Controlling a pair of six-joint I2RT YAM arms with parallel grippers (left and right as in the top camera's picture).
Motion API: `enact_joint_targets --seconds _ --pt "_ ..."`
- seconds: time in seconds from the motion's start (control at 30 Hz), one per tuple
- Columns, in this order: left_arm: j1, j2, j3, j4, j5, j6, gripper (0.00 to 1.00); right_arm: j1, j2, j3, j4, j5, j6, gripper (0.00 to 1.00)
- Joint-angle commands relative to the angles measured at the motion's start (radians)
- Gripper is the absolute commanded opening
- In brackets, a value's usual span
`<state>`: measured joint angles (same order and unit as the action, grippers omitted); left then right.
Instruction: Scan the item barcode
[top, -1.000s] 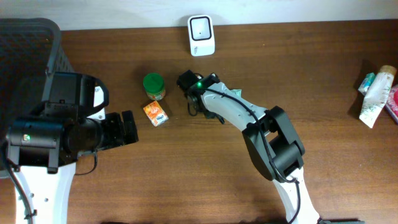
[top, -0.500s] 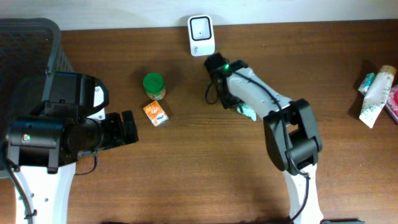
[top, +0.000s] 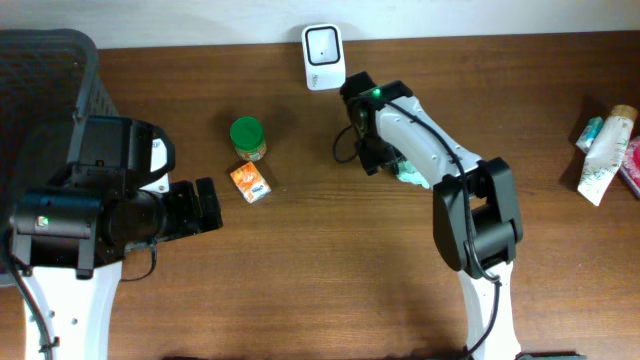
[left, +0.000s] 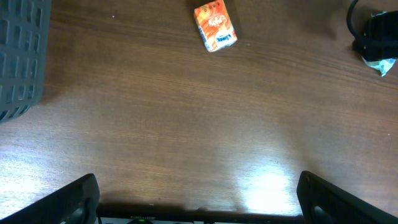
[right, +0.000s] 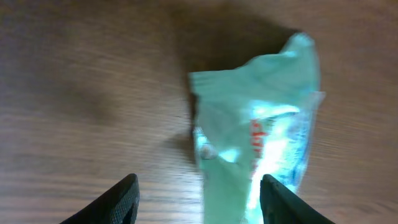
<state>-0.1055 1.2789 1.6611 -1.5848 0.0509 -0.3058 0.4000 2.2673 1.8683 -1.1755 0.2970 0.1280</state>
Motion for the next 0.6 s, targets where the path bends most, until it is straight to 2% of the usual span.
enact_joint_targets --seconds 0.0,0.03,0.2,0.4,0.43,0.53,0.57 --pt "0.002 -0.01 0.003 0.001 -0.007 0.008 0.99 0.033 0.011 0.018 -0.008 0.191 0.037 0.69" --pt "0.002 -0.01 0.003 0.001 -0.007 0.008 0.99 0.038 0.011 0.018 -0.011 0.189 0.037 0.82" --pt "0.002 -0.01 0.003 0.001 -0.007 0.008 0.99 0.034 0.013 -0.016 -0.001 0.186 0.038 0.84" --pt "0.002 -0.01 0.003 0.001 -0.007 0.008 0.99 0.003 0.013 -0.14 0.143 0.228 0.045 0.83" --pt "0.002 -0.01 0.003 0.001 -0.007 0.008 0.99 -0.003 0.013 -0.149 0.153 0.228 0.045 0.81" --pt "0.002 -0.01 0.003 0.001 -0.007 0.008 0.99 -0.03 0.013 -0.175 0.182 0.228 0.045 0.59" --pt "0.002 -0.01 0.003 0.001 -0.007 0.008 0.99 -0.04 0.013 -0.175 0.186 0.227 0.045 0.57"
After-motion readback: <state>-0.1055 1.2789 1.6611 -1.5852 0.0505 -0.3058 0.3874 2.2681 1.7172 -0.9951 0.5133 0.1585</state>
